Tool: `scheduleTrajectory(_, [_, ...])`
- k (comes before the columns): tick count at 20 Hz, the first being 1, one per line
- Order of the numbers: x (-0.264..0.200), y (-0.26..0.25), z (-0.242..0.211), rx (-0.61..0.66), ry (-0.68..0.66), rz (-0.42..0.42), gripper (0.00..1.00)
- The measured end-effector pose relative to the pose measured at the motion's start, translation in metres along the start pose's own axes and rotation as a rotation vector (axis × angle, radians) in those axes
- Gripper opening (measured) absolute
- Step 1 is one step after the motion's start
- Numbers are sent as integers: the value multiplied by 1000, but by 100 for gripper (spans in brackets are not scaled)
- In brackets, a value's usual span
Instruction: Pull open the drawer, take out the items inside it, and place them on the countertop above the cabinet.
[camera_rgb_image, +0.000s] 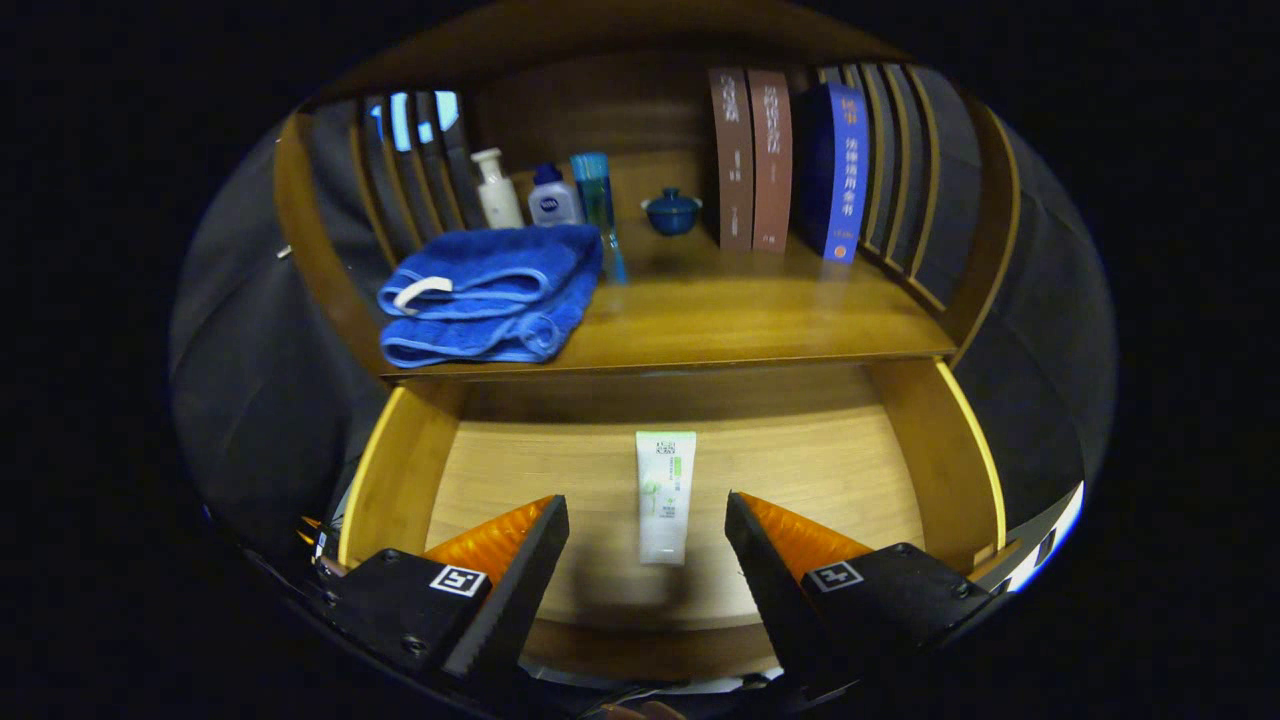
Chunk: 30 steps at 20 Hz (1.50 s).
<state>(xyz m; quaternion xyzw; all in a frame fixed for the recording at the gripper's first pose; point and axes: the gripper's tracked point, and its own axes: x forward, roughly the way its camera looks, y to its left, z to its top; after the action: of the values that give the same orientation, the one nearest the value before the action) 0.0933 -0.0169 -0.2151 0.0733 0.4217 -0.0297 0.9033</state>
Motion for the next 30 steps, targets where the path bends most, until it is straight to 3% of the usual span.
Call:
scheduleTrajectory(7, [64,-19,-38,51,277,-41,100])
scheduleTrajectory(15, [78,-24,-72,-19,441,-97,96])
scheduleTrajectory(18, [81,-26,-76,-52,446,-105,88])
scheduleTrajectory(20, [82,-23,-78,-56,437,-104,52])
scheduleTrajectory(21, [83,-25,-80,-54,434,-98,52])
scheduleTrajectory(22, [75,-24,-73,-55,437,-96,44])
scheduleTrajectory(30, [56,-18,-79,-22,395,-58,44])
